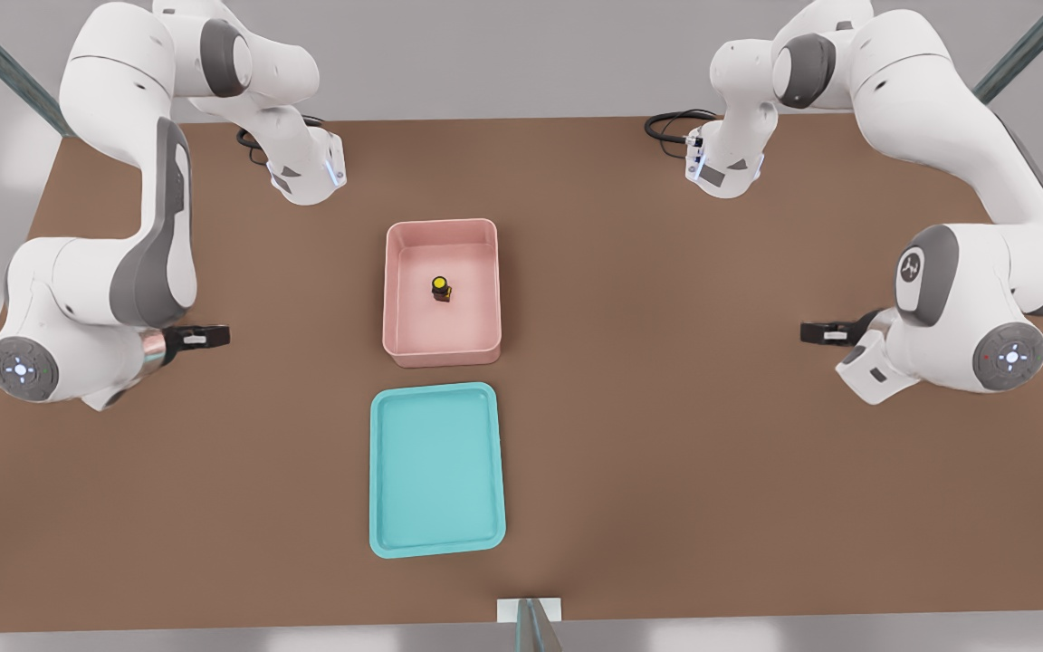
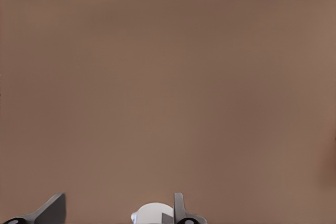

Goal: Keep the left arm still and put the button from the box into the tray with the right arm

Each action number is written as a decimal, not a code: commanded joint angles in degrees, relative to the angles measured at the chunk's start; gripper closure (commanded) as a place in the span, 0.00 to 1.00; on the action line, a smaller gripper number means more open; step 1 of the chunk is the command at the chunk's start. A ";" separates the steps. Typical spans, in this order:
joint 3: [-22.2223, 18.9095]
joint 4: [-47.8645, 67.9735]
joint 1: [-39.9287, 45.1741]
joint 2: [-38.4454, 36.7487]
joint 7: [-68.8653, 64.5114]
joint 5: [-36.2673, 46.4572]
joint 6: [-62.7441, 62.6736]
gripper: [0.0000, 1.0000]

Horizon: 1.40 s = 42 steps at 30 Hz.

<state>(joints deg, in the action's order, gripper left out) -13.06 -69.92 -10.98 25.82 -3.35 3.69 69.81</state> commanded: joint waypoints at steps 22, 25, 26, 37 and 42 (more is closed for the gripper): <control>8.23 -51.90 -36.04 -12.81 60.65 4.13 59.92 0.00; 8.23 -54.36 -36.30 -12.72 60.65 4.04 62.90 0.00; 8.31 -54.71 -36.74 -12.20 60.65 4.04 63.08 0.00; 8.14 -59.54 -38.32 -10.44 60.04 4.40 69.32 0.00; 8.75 -60.34 -38.94 -10.26 60.56 4.57 70.03 0.00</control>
<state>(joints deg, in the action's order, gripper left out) -4.42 -130.25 -49.80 15.53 49.14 8.12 138.25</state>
